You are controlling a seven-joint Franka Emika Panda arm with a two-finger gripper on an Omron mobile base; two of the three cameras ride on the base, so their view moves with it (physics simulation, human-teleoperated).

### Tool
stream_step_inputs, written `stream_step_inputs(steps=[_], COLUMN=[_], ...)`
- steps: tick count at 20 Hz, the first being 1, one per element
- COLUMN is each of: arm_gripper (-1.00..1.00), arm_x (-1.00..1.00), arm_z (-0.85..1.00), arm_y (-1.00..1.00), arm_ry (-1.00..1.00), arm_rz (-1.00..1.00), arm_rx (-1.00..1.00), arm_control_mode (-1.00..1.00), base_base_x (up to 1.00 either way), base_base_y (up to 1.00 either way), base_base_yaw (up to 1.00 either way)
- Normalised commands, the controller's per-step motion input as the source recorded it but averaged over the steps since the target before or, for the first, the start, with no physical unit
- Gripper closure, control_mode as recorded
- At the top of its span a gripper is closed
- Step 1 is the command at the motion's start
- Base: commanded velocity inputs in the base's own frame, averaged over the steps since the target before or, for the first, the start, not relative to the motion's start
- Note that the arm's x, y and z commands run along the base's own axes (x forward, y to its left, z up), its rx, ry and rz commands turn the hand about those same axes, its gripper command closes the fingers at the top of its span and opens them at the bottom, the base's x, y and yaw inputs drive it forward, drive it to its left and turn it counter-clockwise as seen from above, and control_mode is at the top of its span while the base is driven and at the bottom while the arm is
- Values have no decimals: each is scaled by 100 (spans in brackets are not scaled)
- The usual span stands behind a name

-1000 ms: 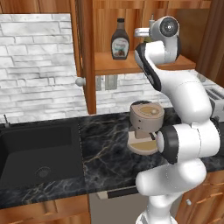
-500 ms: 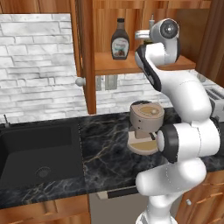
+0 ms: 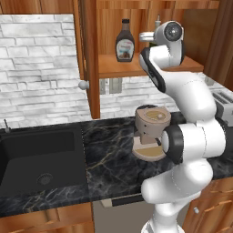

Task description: Move the oil and vinegar bottle and syrup bottle from the cabinet to the dining counter.

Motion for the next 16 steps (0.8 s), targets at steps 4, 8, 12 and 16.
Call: stream_step_inputs(steps=[4, 8, 12, 16], arm_gripper=[-100, -100, -100, -100], arm_x=[16, 14, 16, 20], arm_z=[-5, -10, -10, -9], arm_y=[0, 0, 0, 0], arm_ry=[0, 1, 1, 2], arm_rz=[0, 0, 0, 0], arm_rx=[0, 0, 0, 0], arm_control_mode=[-100, -100, -100, -100], base_base_x=[0, 0, 0, 0], base_base_y=[0, 0, 0, 0], base_base_yaw=[0, 0, 0, 0])
